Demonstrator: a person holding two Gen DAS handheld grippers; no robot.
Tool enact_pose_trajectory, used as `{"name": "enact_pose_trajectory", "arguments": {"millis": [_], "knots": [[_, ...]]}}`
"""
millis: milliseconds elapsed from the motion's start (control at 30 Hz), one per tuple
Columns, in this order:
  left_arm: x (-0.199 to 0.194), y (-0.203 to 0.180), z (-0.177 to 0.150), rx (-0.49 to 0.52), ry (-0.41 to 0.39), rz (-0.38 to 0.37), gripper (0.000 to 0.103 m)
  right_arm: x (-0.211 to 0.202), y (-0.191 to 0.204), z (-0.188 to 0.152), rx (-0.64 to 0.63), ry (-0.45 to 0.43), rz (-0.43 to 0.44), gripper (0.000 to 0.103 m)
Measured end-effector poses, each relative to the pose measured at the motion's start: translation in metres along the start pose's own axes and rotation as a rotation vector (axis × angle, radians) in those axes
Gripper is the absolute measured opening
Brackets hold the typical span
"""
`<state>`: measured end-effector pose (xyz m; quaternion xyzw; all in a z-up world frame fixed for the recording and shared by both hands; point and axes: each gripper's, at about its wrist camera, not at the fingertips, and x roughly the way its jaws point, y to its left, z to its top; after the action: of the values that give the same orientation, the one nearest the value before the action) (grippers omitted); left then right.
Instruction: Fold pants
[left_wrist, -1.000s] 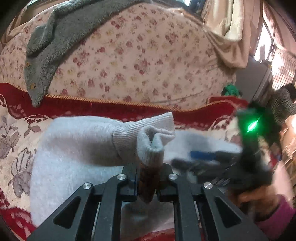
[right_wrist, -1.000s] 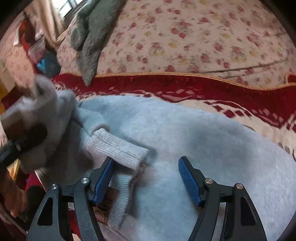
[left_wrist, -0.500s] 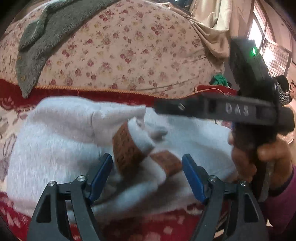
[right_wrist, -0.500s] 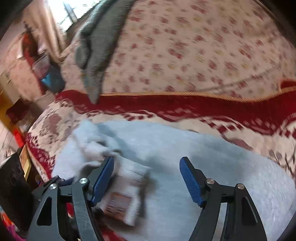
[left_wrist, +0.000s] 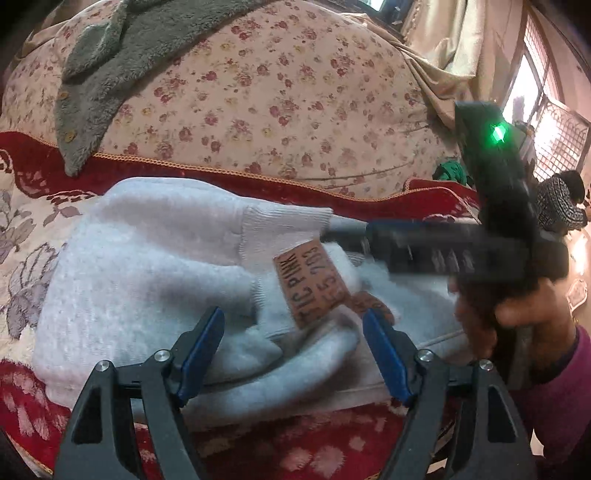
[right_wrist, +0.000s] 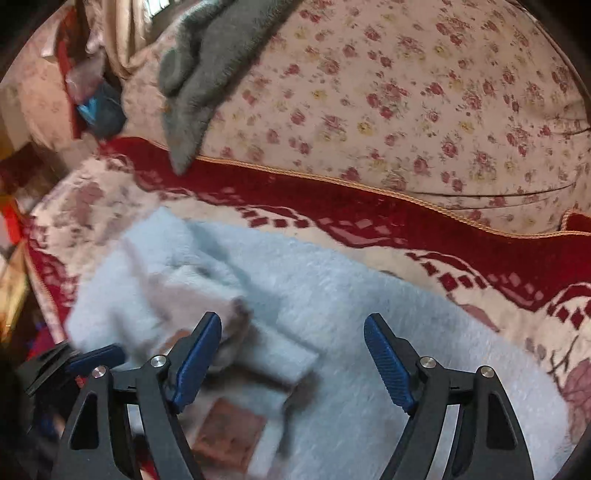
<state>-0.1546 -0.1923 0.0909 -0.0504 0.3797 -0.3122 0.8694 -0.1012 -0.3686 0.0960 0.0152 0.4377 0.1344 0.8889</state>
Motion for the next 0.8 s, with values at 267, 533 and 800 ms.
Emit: {"name": "enact_pose_trajectory", "arguments": {"millis": [267, 533, 800], "knots": [[0.0, 0.003, 0.004, -0.02, -0.015, 0.045, 0.083, -0.008, -0.013, -0.027, -0.004, 0.052, -0.086, 0.085], [0.019, -0.025, 0.017, 0.019, -0.03, 0.077, 0.083, -0.07, -0.038, -0.054, 0.151, -0.041, -0.007, 0.086], [0.028, -0.07, 0.026, 0.108, -0.033, 0.094, 0.085, -0.107, -0.052, -0.083, 0.259, -0.08, 0.032, 0.09]]}}
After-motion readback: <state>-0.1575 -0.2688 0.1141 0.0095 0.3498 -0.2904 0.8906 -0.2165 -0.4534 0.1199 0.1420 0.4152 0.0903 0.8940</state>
